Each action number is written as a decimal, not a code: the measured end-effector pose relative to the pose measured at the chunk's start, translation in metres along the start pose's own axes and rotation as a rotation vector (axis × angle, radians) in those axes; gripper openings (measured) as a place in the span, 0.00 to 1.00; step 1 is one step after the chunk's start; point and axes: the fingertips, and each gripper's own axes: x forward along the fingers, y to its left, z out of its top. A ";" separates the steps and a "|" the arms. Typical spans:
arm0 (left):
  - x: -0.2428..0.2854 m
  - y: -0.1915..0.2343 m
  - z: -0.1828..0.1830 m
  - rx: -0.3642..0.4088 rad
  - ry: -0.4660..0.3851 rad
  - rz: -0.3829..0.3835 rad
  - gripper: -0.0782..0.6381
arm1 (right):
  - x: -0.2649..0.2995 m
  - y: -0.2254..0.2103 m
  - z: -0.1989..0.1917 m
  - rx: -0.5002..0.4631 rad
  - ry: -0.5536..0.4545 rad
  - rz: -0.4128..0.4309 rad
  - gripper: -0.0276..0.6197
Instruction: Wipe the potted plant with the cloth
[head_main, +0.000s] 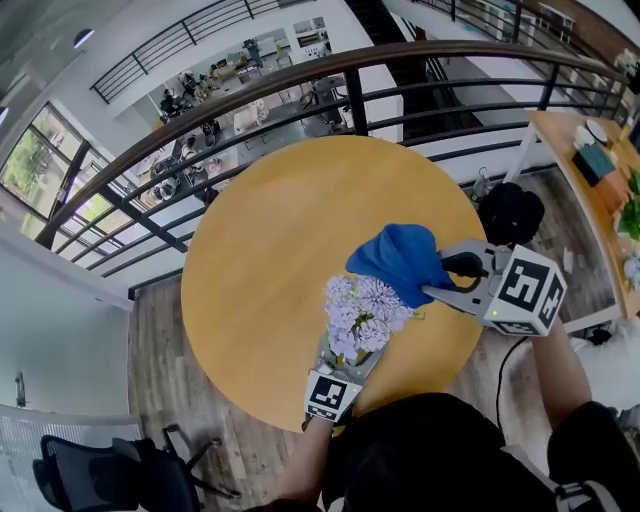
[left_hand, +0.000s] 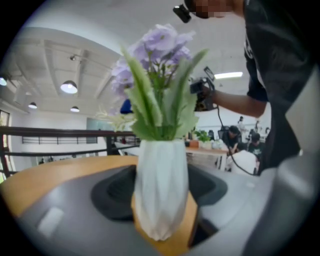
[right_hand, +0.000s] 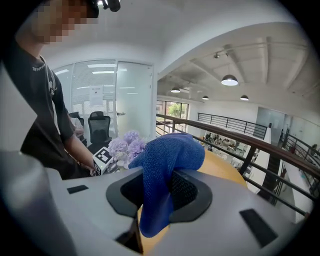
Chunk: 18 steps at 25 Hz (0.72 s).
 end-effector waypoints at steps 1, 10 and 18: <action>0.001 0.000 0.000 0.000 -0.001 -0.001 0.54 | -0.007 0.002 -0.006 0.013 0.007 -0.001 0.21; 0.006 0.000 0.001 0.002 -0.001 -0.028 0.54 | -0.030 0.014 -0.050 0.174 -0.020 -0.049 0.21; 0.003 -0.001 -0.001 0.008 0.000 -0.037 0.54 | -0.019 -0.005 -0.103 0.305 0.034 -0.138 0.21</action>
